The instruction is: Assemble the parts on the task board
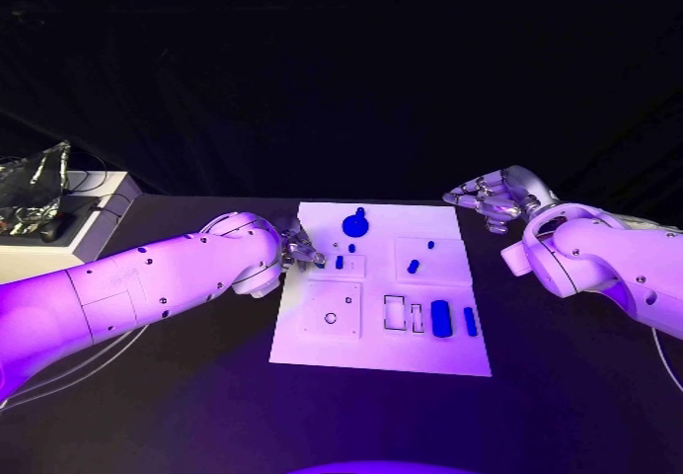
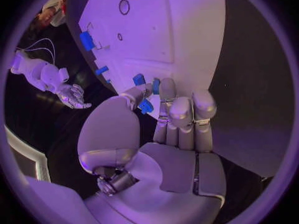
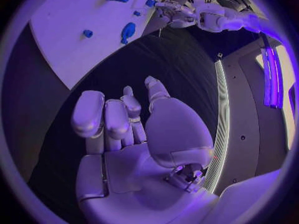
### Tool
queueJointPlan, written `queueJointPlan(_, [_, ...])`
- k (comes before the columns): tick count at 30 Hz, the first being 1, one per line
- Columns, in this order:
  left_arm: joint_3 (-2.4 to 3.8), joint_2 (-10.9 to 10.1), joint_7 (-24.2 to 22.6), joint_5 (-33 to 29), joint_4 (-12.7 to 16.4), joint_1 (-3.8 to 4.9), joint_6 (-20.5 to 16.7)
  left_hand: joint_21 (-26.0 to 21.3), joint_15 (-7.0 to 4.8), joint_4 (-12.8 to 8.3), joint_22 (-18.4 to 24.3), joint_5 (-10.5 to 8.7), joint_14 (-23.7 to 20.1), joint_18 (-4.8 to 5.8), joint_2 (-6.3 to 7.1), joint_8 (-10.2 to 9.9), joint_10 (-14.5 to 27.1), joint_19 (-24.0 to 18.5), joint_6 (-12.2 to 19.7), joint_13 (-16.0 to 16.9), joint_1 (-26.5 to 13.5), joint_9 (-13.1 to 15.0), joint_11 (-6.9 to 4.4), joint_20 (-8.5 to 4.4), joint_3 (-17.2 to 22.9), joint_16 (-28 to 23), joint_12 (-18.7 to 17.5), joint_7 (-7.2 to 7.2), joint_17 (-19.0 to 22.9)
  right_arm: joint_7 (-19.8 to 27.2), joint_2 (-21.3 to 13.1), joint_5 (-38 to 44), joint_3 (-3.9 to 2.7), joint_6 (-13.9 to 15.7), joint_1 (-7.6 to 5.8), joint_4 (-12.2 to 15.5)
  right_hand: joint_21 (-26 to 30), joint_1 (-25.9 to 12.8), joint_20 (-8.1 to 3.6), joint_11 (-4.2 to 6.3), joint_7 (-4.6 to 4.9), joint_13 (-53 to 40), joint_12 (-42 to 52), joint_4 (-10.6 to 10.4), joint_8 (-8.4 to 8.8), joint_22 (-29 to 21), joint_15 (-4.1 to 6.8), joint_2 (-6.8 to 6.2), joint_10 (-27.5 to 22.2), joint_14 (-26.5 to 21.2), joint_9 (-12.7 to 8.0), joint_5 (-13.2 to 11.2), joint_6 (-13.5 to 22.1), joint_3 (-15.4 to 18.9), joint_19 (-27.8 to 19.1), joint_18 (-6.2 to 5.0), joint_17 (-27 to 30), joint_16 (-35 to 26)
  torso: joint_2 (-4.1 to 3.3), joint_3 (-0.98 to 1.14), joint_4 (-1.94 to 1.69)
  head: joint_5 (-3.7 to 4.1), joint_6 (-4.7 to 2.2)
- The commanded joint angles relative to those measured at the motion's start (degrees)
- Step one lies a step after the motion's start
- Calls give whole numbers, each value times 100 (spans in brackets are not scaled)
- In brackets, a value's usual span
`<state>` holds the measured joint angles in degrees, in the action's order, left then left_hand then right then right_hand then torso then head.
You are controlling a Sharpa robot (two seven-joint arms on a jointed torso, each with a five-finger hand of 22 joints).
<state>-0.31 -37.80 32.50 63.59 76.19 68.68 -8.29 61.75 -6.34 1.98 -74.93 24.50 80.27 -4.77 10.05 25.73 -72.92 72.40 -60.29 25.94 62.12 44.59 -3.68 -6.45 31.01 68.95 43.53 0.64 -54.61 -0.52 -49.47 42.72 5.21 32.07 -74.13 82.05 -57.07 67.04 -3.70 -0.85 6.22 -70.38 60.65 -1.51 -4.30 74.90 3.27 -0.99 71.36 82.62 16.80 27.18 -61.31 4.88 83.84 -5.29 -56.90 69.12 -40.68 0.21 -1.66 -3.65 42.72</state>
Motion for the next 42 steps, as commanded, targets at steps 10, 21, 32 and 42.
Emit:
queueJointPlan(10, [-10, 24, -26, 165, -22, -11, 229, -18, 0, -766, -116, 20, 36, 59, -22, 4, 2, -5, -25, 8, 105, -5, -11, 32, 813, -17, -33, -4, -14, 36, -6, 54, -3, -81, 0, 9, 6, -25, -40, 14, 16, -8, -14, -8, 37, 778, 8, 29, -31, -5, -7, 34, 7, 31, 391, -31, -2, -8, -2, -1, -2, 13, 13])
queueJointPlan(21, [-23, 116, -21, 111, -50, -18, 332, -18, 2, -753, -119, 18, 35, 58, -16, 5, 2, -5, -24, 8, 114, -6, -11, 35, 813, -19, -32, -4, -15, 39, 7, 54, -3, -85, 0, 3, 6, -25, -40, 14, 16, -8, -14, -8, 37, 778, 8, 29, -31, -5, -7, 34, 7, 31, 391, -31, -2, -8, -3, 1, 1, 15, 37])
queueJointPlan(32, [-62, 171, 46, 37, -91, -29, 502, -22, 1, -735, -120, 24, 37, 62, -1, 4, -8, -3, -30, 8, 106, -16, -13, 33, 780, -14, -32, -12, -31, 40, 3, 54, -3, -81, 0, 5, 0, -18, -40, 14, 16, -15, -11, -7, 37, 778, 7, 34, -28, -6, -7, 38, 6, 30, 392, -31, -5, -6, 2, 5, 1, 24, 51])
queueJointPlan(42, [-69, 197, 39, 2, -106, -32, 464, -20, -7, -672, -123, -10, 46, 87, -47, -9, -43, 13, -74, 19, 117, -51, -29, 21, 581, 16, -25, -53, -82, 44, 3, 54, -3, -80, 1, 5, 0, -18, -40, 14, 16, -15, -11, -7, 37, 778, 7, 34, -28, -6, -7, 38, 6, 30, 392, -31, -5, -6, 3, 2, 1, 24, 43])
